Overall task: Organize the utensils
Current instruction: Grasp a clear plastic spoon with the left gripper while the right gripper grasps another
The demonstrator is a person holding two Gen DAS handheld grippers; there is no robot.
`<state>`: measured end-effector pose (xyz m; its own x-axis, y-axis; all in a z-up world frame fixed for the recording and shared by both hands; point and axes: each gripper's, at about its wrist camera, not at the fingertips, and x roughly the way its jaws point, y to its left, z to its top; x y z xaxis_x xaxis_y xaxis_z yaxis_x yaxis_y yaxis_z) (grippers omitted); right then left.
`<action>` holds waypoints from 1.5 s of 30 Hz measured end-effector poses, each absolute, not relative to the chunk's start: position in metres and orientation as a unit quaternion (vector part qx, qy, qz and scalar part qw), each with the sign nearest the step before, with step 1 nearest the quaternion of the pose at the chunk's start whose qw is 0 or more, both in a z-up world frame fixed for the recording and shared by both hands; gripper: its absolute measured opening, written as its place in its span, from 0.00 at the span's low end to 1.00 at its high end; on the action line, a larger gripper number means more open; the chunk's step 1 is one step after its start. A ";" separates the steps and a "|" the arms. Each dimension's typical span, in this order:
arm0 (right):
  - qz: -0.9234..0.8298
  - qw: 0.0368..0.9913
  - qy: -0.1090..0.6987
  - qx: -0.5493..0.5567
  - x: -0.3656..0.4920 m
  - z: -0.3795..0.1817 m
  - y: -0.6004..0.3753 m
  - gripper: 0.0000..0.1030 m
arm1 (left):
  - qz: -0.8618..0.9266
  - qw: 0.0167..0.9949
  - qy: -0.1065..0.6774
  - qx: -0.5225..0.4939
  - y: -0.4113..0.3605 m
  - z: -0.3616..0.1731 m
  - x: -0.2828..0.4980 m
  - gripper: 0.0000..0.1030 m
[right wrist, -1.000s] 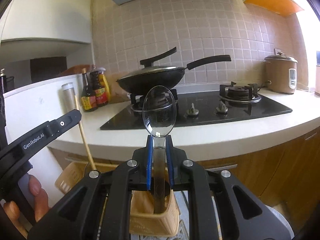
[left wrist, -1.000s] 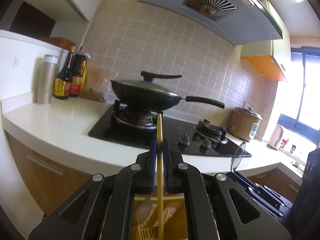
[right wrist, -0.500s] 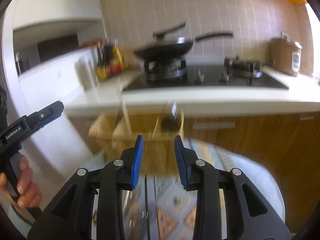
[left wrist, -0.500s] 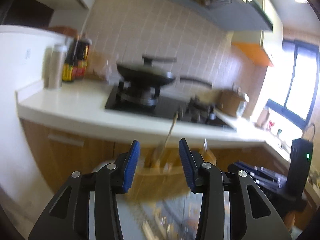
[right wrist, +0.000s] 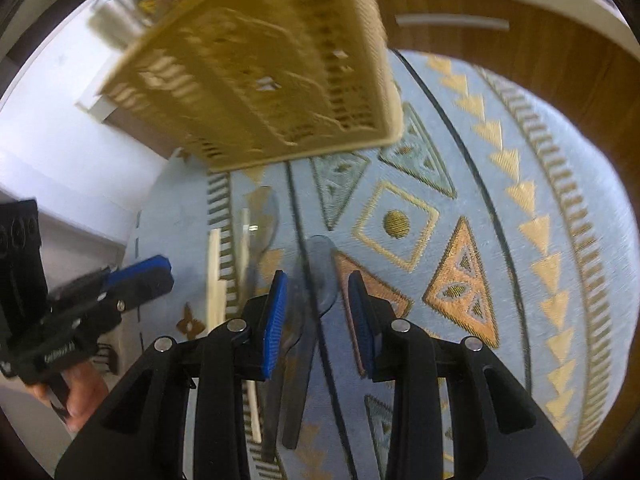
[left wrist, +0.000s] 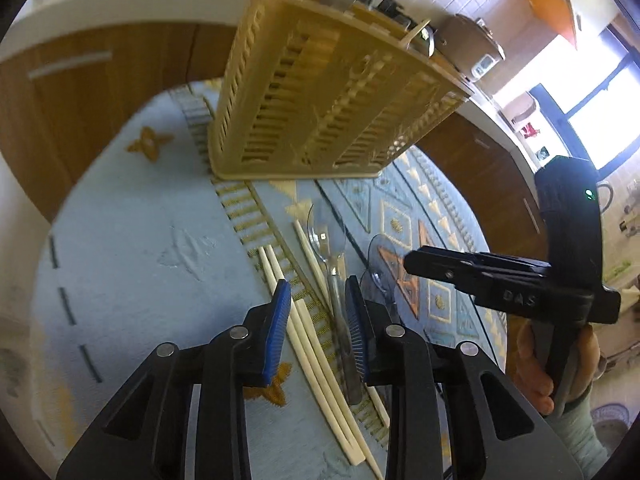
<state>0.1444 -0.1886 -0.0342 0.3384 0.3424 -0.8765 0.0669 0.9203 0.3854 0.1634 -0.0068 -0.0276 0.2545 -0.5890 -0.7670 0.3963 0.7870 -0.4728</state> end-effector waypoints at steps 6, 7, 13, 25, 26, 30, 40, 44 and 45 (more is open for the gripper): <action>0.083 0.792 0.576 0.185 0.157 -0.054 -0.186 0.28 | -0.317 0.788 0.521 -0.084 -0.026 -0.039 0.183 0.25; 0.083 0.792 0.577 0.181 0.158 -0.054 -0.185 0.25 | -0.317 0.789 0.520 -0.084 -0.029 -0.041 0.186 0.26; 0.099 0.794 0.580 0.152 0.159 -0.058 -0.173 0.03 | -0.309 0.800 0.509 -0.077 -0.051 -0.043 0.202 0.38; 0.088 0.798 0.576 0.154 0.160 -0.058 -0.209 0.03 | -0.292 0.811 0.507 -0.027 -0.093 -0.047 0.211 0.38; 0.090 0.796 0.577 0.159 0.160 -0.059 -0.214 0.03 | -0.294 0.809 0.508 -0.028 -0.094 -0.047 0.210 0.38; 0.086 0.791 0.584 0.163 0.161 -0.060 -0.230 0.03 | -0.296 0.802 0.518 -0.013 -0.105 -0.049 0.212 0.38; 0.105 0.775 0.589 0.206 0.159 -0.056 -0.267 0.04 | -0.266 0.819 0.503 0.082 -0.133 -0.052 0.195 0.41; 0.102 0.768 0.589 0.230 0.160 -0.051 -0.287 0.33 | -0.268 0.820 0.498 0.087 -0.137 -0.052 0.192 0.41; 0.095 0.772 0.588 0.220 0.160 -0.050 -0.288 0.45 | -0.269 0.820 0.498 0.086 -0.136 -0.052 0.192 0.39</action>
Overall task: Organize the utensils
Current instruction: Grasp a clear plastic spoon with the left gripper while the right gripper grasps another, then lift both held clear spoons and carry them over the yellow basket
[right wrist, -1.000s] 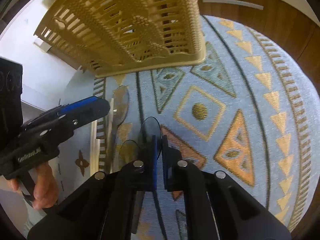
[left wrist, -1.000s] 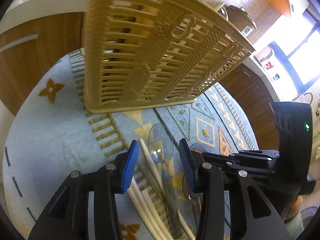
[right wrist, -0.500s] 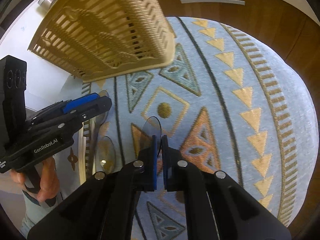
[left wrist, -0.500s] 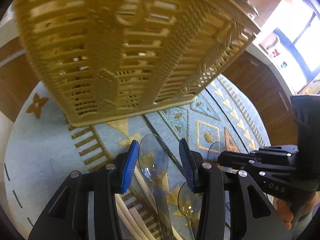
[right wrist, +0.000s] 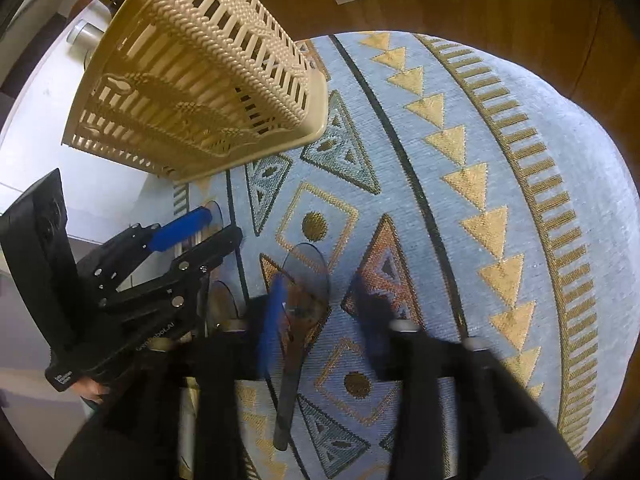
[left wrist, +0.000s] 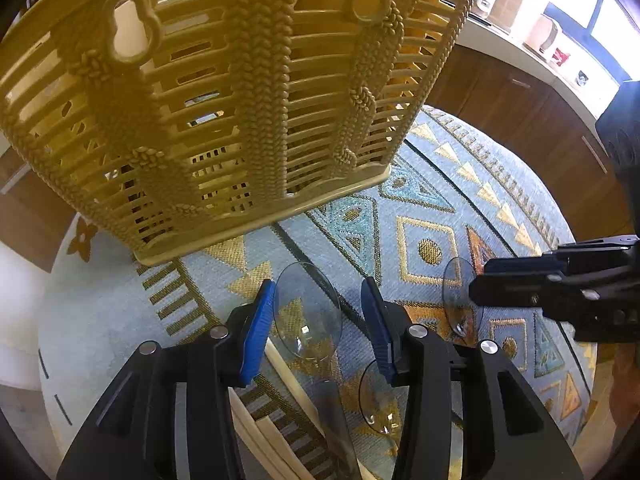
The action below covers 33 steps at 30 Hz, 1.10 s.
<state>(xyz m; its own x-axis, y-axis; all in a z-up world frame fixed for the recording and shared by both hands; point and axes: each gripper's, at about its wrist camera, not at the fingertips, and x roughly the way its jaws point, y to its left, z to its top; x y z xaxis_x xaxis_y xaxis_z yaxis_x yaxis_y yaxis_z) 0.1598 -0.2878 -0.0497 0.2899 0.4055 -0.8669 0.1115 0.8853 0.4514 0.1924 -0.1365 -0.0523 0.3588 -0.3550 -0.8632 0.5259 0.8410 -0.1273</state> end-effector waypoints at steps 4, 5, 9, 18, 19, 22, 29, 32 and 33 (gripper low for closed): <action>0.087 0.775 0.595 0.197 0.155 -0.046 -0.275 0.46 | -0.262 0.823 0.495 0.089 -0.127 -0.052 0.192 0.30; 0.087 0.773 0.596 0.199 0.155 -0.046 -0.274 0.46 | -0.263 0.824 0.495 0.087 -0.123 -0.052 0.191 0.30; 0.074 0.773 0.603 0.182 0.159 -0.045 -0.255 0.46 | -0.257 0.828 0.493 0.068 -0.105 -0.052 0.195 0.30; -0.007 0.797 0.602 0.047 0.153 -0.043 -0.211 0.30 | -0.278 0.836 0.473 0.012 -0.073 -0.039 0.193 0.30; -0.005 0.799 0.601 0.039 0.152 -0.044 -0.207 0.30 | -0.280 0.838 0.468 0.011 -0.070 -0.035 0.190 0.30; 0.021 0.801 0.596 0.046 0.145 -0.041 -0.206 0.30 | -0.289 0.847 0.447 0.002 -0.068 -0.021 0.181 0.30; 0.081 0.855 0.508 0.071 0.098 0.001 -0.214 0.30 | -0.338 0.873 0.350 -0.042 -0.034 0.025 0.147 0.29; 0.100 0.888 0.444 0.069 0.070 0.030 -0.214 0.30 | -0.351 0.883 0.303 -0.067 -0.020 0.054 0.132 0.29; 0.104 0.892 0.434 0.068 0.067 0.038 -0.215 0.30 | -0.350 0.888 0.289 -0.072 -0.019 0.061 0.126 0.29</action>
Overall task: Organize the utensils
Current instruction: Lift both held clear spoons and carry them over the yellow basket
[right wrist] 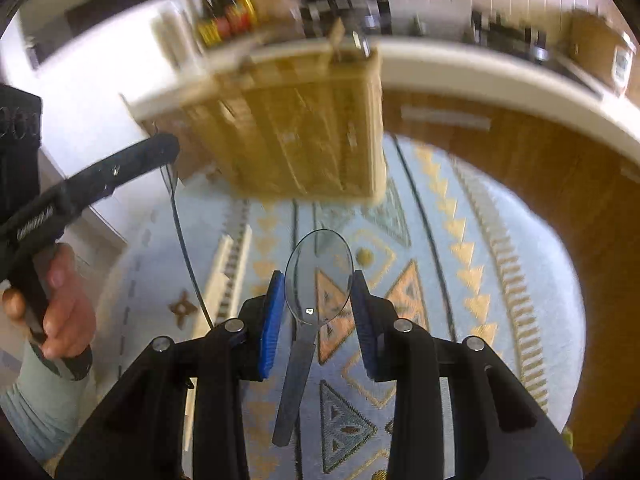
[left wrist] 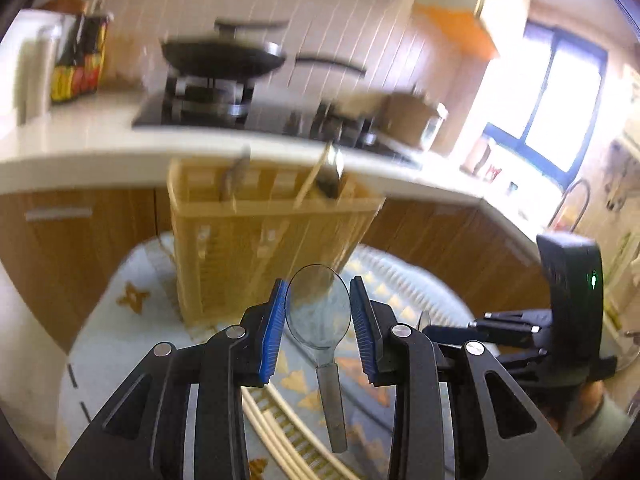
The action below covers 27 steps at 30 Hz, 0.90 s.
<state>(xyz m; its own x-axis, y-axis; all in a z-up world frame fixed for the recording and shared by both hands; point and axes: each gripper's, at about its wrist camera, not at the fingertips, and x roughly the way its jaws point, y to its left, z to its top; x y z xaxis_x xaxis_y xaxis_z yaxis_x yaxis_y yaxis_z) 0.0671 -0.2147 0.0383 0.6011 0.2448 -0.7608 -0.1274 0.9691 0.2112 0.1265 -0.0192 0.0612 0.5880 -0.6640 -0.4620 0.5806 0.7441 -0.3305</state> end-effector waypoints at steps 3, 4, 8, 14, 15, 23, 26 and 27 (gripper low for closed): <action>0.114 0.904 0.405 0.075 0.061 0.062 -0.212 0.30 | -0.342 0.904 0.240 -0.090 -0.007 0.091 0.116 0.29; 0.114 0.909 0.394 0.074 0.066 0.069 -0.212 0.30 | -0.338 0.910 0.222 -0.097 -0.002 0.103 0.113 0.29; 0.075 0.946 0.313 0.044 0.074 0.112 -0.195 0.30 | -0.303 0.934 0.157 -0.105 -0.003 0.139 0.112 0.29; 0.020 0.979 0.200 0.044 0.094 0.168 -0.201 0.30 | -0.258 0.955 0.096 -0.113 -0.009 0.178 0.128 0.29; 0.005 0.983 0.179 0.042 0.102 0.174 -0.202 0.30 | -0.250 0.957 0.087 -0.116 -0.012 0.182 0.132 0.29; -0.058 0.997 0.058 0.015 0.143 0.176 -0.210 0.30 | -0.228 0.962 0.075 -0.130 -0.031 0.172 0.178 0.29; -0.055 0.996 0.064 -0.011 0.162 0.157 -0.204 0.30 | -0.232 0.960 0.101 -0.117 -0.043 0.154 0.198 0.29; -0.054 0.996 0.073 -0.024 0.168 0.149 -0.202 0.30 | -0.233 0.960 0.108 -0.114 -0.045 0.147 0.204 0.30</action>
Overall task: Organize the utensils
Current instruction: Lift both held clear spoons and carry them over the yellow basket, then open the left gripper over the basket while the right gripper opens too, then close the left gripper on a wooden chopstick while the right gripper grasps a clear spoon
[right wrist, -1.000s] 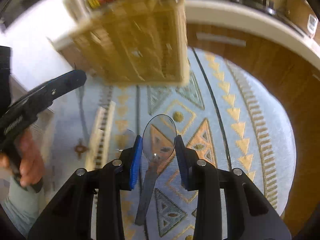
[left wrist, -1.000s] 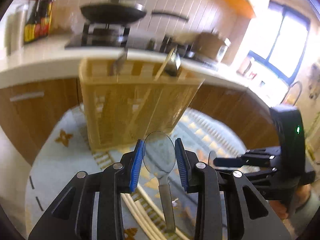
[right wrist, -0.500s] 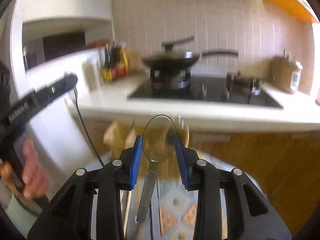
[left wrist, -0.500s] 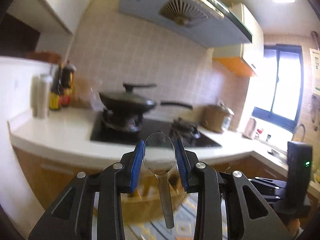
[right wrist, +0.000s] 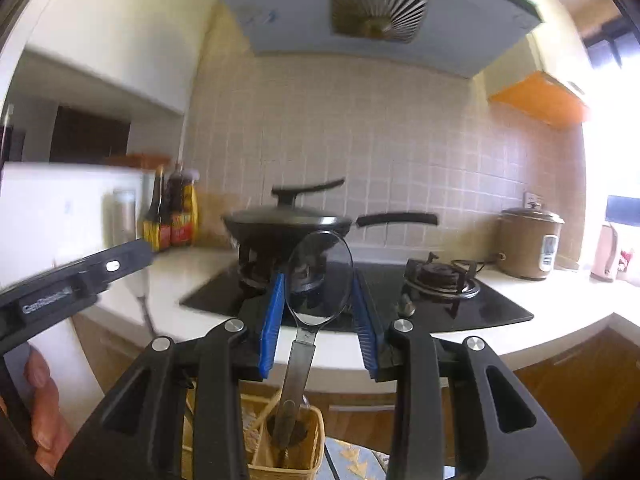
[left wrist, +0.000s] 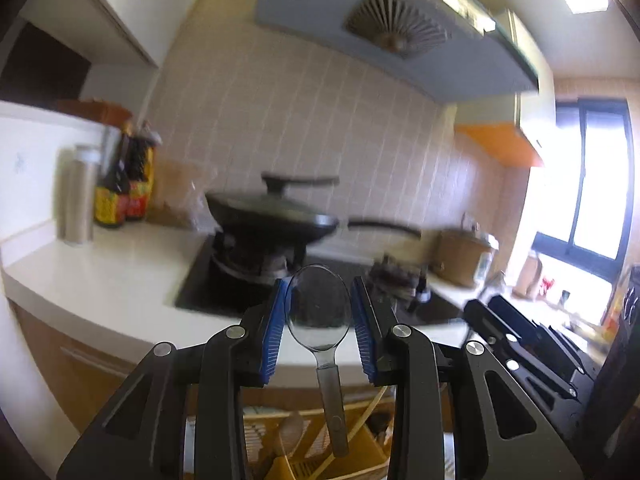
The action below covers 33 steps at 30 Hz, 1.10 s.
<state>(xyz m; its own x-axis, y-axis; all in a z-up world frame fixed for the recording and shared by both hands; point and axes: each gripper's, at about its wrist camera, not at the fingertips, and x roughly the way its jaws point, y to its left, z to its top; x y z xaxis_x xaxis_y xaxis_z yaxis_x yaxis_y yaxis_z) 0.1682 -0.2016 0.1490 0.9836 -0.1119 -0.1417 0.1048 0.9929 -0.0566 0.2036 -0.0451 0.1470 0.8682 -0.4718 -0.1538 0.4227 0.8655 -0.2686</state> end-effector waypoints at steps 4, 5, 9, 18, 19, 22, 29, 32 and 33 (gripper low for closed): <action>-0.048 0.994 0.091 -0.046 0.182 0.124 -0.196 0.30 | -0.220 0.963 0.119 -0.096 -0.053 0.121 0.216 0.30; -0.047 0.993 0.093 -0.046 0.182 0.119 -0.195 0.30 | -0.220 0.964 0.119 -0.093 -0.055 0.117 0.216 0.30; -0.038 0.992 0.109 -0.043 0.186 0.105 -0.194 0.30 | -0.220 0.965 0.124 -0.071 -0.063 0.108 0.215 0.30; 0.016 0.978 0.199 0.056 0.184 0.095 -0.214 0.31 | -0.255 0.950 0.153 -0.092 -0.045 0.106 0.203 0.38; 0.031 0.973 0.218 0.076 0.184 0.094 -0.219 0.34 | -0.259 0.949 0.154 -0.094 -0.041 0.108 0.198 0.38; 0.044 0.963 0.242 0.113 0.174 0.094 -0.228 0.35 | -0.270 0.946 0.152 -0.100 -0.028 0.118 0.181 0.41; 0.062 0.946 0.280 0.153 0.138 0.106 -0.231 0.39 | -0.286 0.940 0.158 -0.101 -0.007 0.144 0.136 0.42; 0.062 0.942 0.292 0.154 0.119 0.113 -0.228 0.39 | -0.288 0.939 0.163 -0.093 -0.001 0.154 0.119 0.42; 0.060 0.940 0.300 0.153 0.113 0.114 -0.226 0.39 | -0.289 0.938 0.167 -0.089 0.002 0.157 0.112 0.42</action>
<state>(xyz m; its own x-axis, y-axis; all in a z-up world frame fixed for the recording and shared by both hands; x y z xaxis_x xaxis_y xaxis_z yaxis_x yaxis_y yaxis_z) 0.1128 -0.2264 0.1142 0.8128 0.2047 -0.5454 -0.0205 0.9457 0.3243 0.1122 0.0018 0.1569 0.7766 -0.5725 -0.2629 0.5131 0.8170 -0.2633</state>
